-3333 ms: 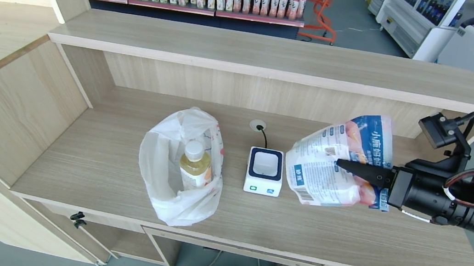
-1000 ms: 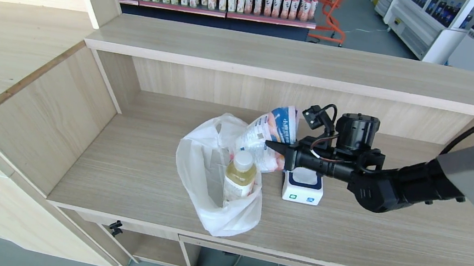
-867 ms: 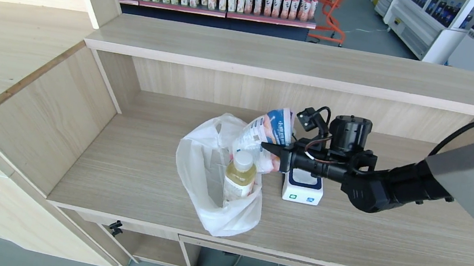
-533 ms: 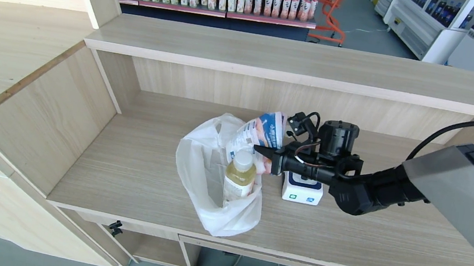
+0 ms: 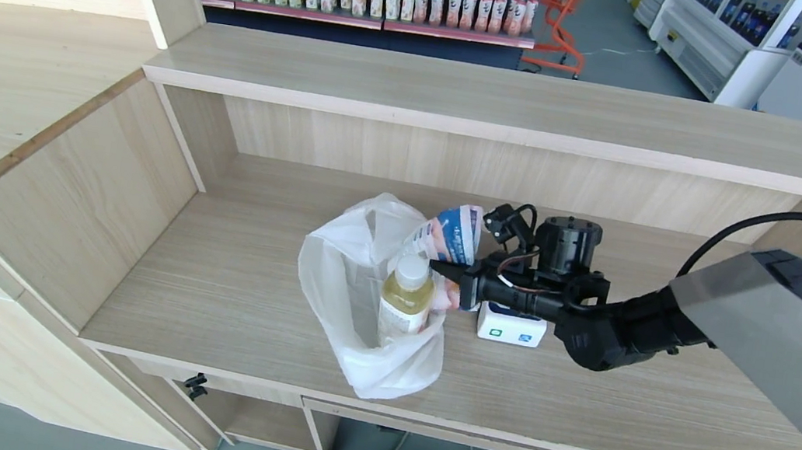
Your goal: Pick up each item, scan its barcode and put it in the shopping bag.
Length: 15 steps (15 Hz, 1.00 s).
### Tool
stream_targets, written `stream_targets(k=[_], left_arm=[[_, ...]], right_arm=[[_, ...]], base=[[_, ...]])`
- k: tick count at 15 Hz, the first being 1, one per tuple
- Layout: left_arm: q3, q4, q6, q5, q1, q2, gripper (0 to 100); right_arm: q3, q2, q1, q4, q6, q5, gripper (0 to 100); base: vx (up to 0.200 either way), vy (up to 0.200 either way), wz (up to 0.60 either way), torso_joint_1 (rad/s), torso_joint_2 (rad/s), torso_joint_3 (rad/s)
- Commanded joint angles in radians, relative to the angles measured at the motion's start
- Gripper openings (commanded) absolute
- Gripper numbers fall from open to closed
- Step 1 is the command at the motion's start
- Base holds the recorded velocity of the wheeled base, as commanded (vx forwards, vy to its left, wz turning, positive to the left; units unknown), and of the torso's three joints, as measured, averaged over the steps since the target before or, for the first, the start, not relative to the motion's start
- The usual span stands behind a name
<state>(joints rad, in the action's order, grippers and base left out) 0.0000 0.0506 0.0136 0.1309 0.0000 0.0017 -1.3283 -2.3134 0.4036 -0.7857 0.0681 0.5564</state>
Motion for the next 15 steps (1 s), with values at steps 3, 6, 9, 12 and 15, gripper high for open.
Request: stream_targets(k=[3,6,9,12,15], left_arm=[[0.0,0.0,0.0,0.0,0.0,0.0,100],[0.0,0.0,0.0,0.001,0.0,0.0,100],[0.0,0.0,0.0,0.001,0.0,0.0,100],[0.0,0.0,0.0,0.0,0.0,0.0,100],[0.0,0.0,0.0,0.0,0.0,0.0,100]], right_arm=[[-0.008,0.023,-0.009,0.002,-0.019,0.005,100],[-0.032,0.074,-0.009,0.002,-0.1,0.008,100],[0.054,0.27,-0.016,0.036,-0.231,0.008,100],[0.436,0.671,-0.115,0.155,-0.214,0.031,100],[0.827,1.056,-0.232,0.183,-0.191,0.008,100]], base=[[0.0,0.0,0.0,0.0,0.0,0.0],[0.0,0.0,0.0,0.0,0.0,0.0],[0.0,0.0,0.0,0.0,0.0,0.0],[0.0,0.0,0.0,0.0,0.0,0.0],[0.0,0.0,0.0,0.0,0.0,0.0]])
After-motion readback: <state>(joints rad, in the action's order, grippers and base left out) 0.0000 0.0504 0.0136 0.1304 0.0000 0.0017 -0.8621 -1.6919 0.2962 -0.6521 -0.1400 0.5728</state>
